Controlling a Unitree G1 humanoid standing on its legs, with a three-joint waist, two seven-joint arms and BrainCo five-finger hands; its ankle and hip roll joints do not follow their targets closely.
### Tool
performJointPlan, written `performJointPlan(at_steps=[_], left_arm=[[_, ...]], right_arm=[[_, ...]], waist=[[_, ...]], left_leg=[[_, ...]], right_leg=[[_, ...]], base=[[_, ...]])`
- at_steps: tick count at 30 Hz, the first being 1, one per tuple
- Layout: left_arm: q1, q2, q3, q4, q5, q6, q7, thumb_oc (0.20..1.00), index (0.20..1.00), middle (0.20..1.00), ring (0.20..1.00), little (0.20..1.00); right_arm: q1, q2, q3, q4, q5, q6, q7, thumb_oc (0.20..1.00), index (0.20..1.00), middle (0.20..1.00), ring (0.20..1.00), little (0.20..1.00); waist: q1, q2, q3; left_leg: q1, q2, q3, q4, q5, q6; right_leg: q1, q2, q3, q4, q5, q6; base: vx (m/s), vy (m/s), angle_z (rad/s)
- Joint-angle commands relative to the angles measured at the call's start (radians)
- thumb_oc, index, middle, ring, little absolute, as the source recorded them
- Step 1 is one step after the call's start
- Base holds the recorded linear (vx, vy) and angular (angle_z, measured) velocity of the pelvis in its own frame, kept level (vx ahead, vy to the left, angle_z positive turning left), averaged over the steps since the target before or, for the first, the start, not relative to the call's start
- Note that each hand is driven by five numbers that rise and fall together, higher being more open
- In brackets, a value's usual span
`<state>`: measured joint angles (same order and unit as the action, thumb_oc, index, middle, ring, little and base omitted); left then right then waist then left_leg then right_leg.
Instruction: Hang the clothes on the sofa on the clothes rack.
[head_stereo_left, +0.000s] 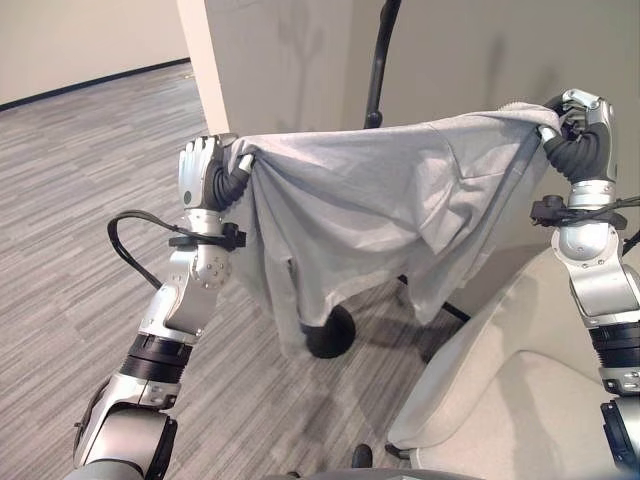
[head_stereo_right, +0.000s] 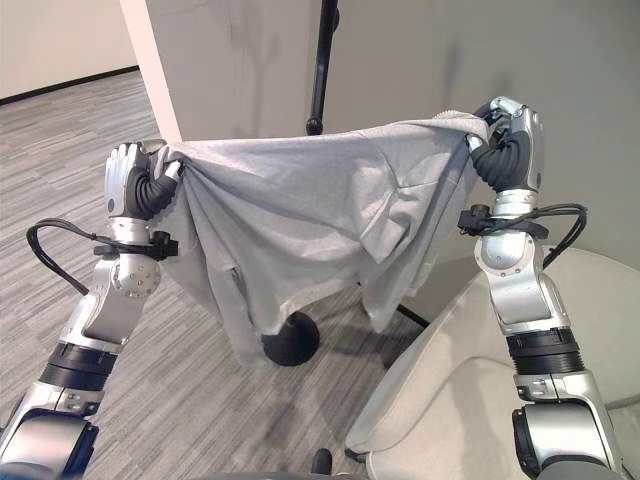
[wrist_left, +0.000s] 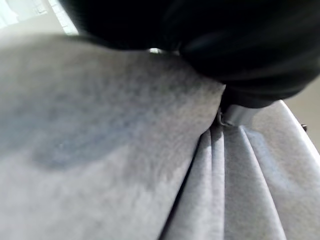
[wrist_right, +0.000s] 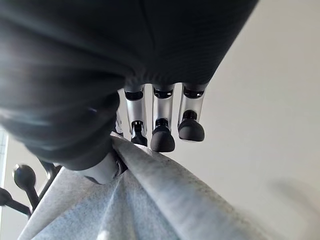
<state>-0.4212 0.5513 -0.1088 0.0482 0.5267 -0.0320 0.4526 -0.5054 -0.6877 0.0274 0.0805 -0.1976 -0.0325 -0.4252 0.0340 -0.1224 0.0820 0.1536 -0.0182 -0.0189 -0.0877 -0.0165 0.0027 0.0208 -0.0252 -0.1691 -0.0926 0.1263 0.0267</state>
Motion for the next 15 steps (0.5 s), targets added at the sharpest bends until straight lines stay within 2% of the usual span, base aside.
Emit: performJointPlan(at_steps=[1,3,5,6,7,8,9,11,12,13,14,15], left_arm=[[0.015,0.047,0.095,0.010,-0.017,0.002,0.029,0.200,0.200,0.200,0.200,0.200],[0.012,0.051,0.097,0.008,-0.021,-0.003,0.030,0.200,0.200,0.200,0.200,0.200],[0.004,0.060,0.097,0.006,-0.023,-0.007,0.032,0.200,0.200,0.200,0.200,0.200],[0.003,0.060,0.097,0.006,-0.023,-0.007,0.032,0.200,0.200,0.200,0.200,0.200],[-0.014,0.068,0.098,0.001,-0.032,-0.011,0.037,0.200,0.200,0.200,0.200,0.200],[-0.022,0.067,0.106,0.004,-0.044,-0.014,0.044,0.200,0.200,0.200,0.200,0.200],[-0.028,0.067,0.113,0.002,-0.047,-0.015,0.050,0.200,0.200,0.200,0.200,0.200],[-0.032,0.069,0.116,0.002,-0.047,-0.016,0.055,0.200,0.200,0.200,0.200,0.200],[-0.039,0.076,0.120,0.004,-0.050,-0.020,0.066,0.200,0.200,0.200,0.200,0.200],[-0.038,0.076,0.120,0.005,-0.050,-0.020,0.066,0.200,0.200,0.200,0.200,0.200],[-0.036,0.080,0.129,0.006,-0.054,-0.018,0.086,0.200,0.200,0.200,0.200,0.200],[-0.036,0.084,0.135,0.007,-0.051,-0.016,0.087,0.200,0.200,0.200,0.200,0.200]], right_arm=[[0.011,-0.023,-0.091,-0.008,-0.011,-0.010,-0.029,0.200,0.200,0.200,0.200,0.200],[0.018,-0.019,-0.096,-0.013,-0.005,-0.016,-0.027,0.200,0.200,0.200,0.200,0.200],[0.023,-0.016,-0.101,-0.022,0.002,-0.027,-0.026,0.200,0.200,0.200,0.200,0.200],[0.023,-0.016,-0.101,-0.022,0.002,-0.027,-0.026,0.200,0.200,0.200,0.200,0.200],[0.024,-0.022,-0.109,-0.050,0.010,-0.046,-0.021,0.200,0.200,0.200,0.200,0.200],[0.031,-0.025,-0.115,-0.057,0.013,-0.053,-0.021,0.200,0.200,0.200,0.200,0.200],[0.040,-0.031,-0.126,-0.066,0.012,-0.055,-0.020,0.200,0.200,0.200,0.200,0.200],[0.046,-0.034,-0.134,-0.074,0.010,-0.058,-0.019,0.200,0.200,0.200,0.200,0.200],[0.048,-0.028,-0.129,-0.091,0.007,-0.070,-0.016,0.200,0.200,0.200,0.200,0.200],[0.048,-0.028,-0.129,-0.092,0.007,-0.069,-0.016,0.200,0.200,0.200,0.200,0.200],[0.046,-0.024,-0.123,-0.103,0.001,-0.078,-0.028,0.200,0.200,0.200,0.200,0.200],[0.051,-0.025,-0.123,-0.107,-0.001,-0.077,-0.018,0.200,0.200,0.200,0.200,0.200]], waist=[[0.017,0.003,-0.107],[0.014,0.004,-0.102],[0.012,-0.007,-0.081],[0.011,-0.007,-0.082],[0.018,-0.021,-0.033],[0.019,-0.022,-0.011],[0.009,-0.020,-0.004],[0.004,-0.017,-0.006],[0.007,-0.011,-0.021],[0.008,-0.012,-0.022],[0.026,0.008,-0.020],[0.022,0.018,-0.030]], left_leg=[[0.004,0.011,0.036,0.000,-0.082,-0.019],[0.008,0.020,0.041,0.015,-0.079,-0.026],[-0.043,0.023,0.044,0.129,-0.109,-0.038],[-0.047,0.023,0.043,0.135,-0.112,-0.038],[-0.172,0.016,0.031,0.377,-0.095,-0.068],[-0.238,0.025,0.021,0.467,-0.044,-0.088],[-0.279,0.051,0.022,0.475,-0.040,-0.091],[-0.297,0.070,0.022,0.445,-0.055,-0.086],[-0.273,0.088,-0.003,0.321,-0.054,-0.077],[-0.268,0.088,-0.002,0.311,-0.049,-0.078],[-0.291,0.080,-0.072,0.198,-0.001,-0.089],[-0.263,0.083,-0.083,0.120,0.009,-0.095]], right_leg=[[0.024,-0.024,0.006,0.005,-0.083,0.094],[0.026,-0.020,0.009,0.005,-0.087,0.090],[0.030,-0.025,0.006,0.005,-0.088,0.083],[0.029,-0.025,0.005,0.005,-0.088,0.083],[0.050,-0.032,0.000,0.005,-0.094,0.063],[0.059,-0.033,-0.002,0.005,-0.100,0.055],[0.060,-0.037,-0.010,0.005,-0.102,0.058],[0.058,-0.041,-0.015,0.005,-0.103,0.063],[0.046,-0.045,-0.005,0.005,-0.104,0.074],[0.046,-0.046,-0.004,0.005,-0.104,0.074],[0.049,-0.038,0.019,0.005,-0.116,0.078],[0.047,-0.037,0.023,0.005,-0.121,0.080]], base=[[0.02,-0.036,-0.02],[0.01,-0.070,-0.02],[-0.03,-0.085,-0.01],[-0.09,-0.133,0.05],[-0.10,-0.114,0.12],[-0.12,-0.095,0.20],[-0.06,-0.003,0.19],[0.04,0.063,0.11],[0.10,0.086,0.08],[0.14,0.162,0.03],[0.07,0.125,-0.10],[0.08,0.122,-0.20]])
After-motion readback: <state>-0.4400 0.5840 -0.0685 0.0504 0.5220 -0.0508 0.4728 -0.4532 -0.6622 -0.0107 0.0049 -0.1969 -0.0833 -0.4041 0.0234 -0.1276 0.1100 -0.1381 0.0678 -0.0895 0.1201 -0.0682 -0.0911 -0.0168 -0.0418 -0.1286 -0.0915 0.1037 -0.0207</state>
